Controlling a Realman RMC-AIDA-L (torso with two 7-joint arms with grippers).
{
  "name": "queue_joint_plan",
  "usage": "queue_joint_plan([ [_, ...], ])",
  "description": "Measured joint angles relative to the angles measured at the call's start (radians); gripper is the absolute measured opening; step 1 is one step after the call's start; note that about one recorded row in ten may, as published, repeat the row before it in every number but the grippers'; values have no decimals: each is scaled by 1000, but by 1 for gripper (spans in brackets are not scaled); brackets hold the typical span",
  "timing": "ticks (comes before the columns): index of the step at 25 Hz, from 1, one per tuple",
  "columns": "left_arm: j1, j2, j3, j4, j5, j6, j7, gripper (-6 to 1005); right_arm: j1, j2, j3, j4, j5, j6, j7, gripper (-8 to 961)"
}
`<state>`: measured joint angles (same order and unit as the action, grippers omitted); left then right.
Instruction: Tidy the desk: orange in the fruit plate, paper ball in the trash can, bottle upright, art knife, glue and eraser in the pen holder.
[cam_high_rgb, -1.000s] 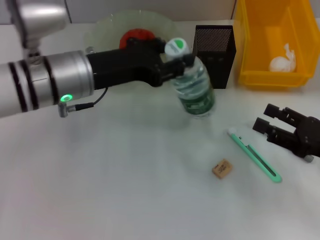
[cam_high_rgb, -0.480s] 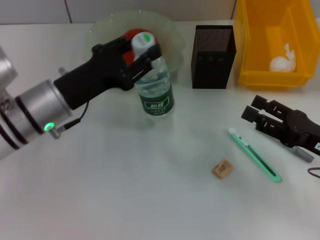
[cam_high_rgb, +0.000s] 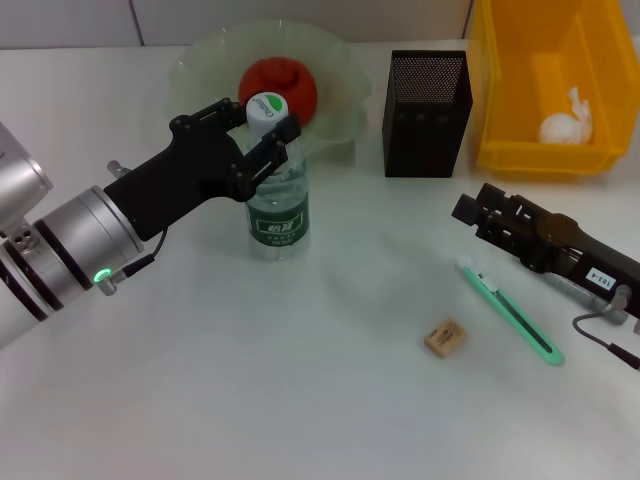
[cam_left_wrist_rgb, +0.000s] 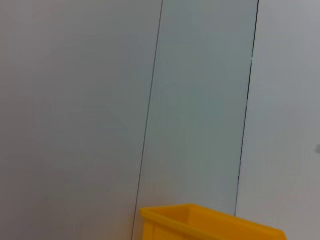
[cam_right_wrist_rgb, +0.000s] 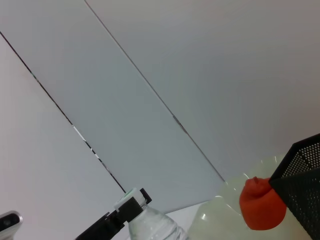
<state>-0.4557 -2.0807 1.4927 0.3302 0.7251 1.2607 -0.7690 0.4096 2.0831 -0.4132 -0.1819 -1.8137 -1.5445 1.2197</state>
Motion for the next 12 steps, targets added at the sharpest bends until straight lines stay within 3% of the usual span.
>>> queue_joint_plan([
  [10, 18, 1, -6, 0, -13, 27, 3, 451, 4, 1, -1, 5, 0, 22, 1, 763],
  [12, 38, 5, -18, 5, -56, 105, -2, 577, 4, 0, -1, 5, 0, 17, 0, 763],
])
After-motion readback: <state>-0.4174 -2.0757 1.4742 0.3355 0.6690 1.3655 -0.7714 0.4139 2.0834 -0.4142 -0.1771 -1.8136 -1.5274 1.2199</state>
